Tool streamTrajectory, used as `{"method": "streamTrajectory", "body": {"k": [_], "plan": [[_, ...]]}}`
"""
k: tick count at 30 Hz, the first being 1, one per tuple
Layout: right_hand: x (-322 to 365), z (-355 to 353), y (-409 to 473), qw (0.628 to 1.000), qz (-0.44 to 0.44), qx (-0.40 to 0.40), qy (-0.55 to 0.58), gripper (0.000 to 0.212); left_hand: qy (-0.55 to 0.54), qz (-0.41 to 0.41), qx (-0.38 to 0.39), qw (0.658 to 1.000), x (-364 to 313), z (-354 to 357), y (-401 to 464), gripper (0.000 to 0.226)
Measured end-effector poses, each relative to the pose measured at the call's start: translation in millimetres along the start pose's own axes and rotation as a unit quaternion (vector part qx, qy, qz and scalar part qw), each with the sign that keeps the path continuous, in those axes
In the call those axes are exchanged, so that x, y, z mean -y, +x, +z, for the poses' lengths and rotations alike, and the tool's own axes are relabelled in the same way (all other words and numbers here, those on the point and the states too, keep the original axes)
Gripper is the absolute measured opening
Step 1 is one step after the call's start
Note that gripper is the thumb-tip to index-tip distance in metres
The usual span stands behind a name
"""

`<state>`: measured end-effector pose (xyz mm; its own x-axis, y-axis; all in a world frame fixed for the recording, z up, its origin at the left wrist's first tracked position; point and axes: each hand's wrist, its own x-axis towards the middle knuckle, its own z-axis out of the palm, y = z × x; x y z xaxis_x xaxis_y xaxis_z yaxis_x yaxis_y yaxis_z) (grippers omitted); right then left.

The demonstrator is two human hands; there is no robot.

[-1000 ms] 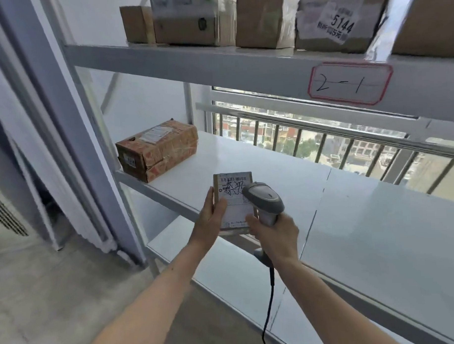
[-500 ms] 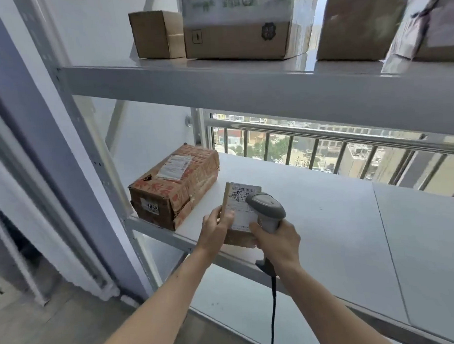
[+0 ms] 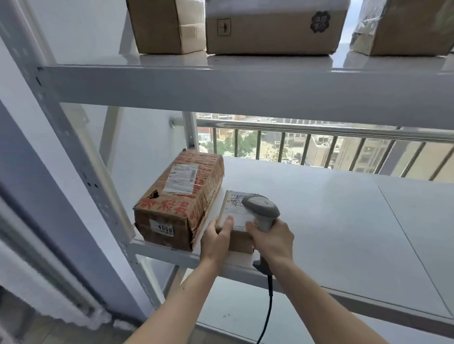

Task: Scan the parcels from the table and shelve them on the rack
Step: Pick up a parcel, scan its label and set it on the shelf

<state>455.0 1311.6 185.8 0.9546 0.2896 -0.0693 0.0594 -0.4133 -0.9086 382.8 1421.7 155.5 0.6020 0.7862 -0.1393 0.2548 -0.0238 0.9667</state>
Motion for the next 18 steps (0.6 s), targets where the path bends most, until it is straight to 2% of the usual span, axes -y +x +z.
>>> {"method": "streamTrajectory", "body": {"k": [6,18], "plan": [[4,14,-5,1.0,-0.002,0.009,-0.001,0.028,-0.004,0.001,-0.042,0.999,4,-8,3,0.059],[7,17,-14,1.0,-0.002,-0.01,0.005,0.033,-0.006,0.002,-0.072,0.997,10,-2,-2,0.065]]}}
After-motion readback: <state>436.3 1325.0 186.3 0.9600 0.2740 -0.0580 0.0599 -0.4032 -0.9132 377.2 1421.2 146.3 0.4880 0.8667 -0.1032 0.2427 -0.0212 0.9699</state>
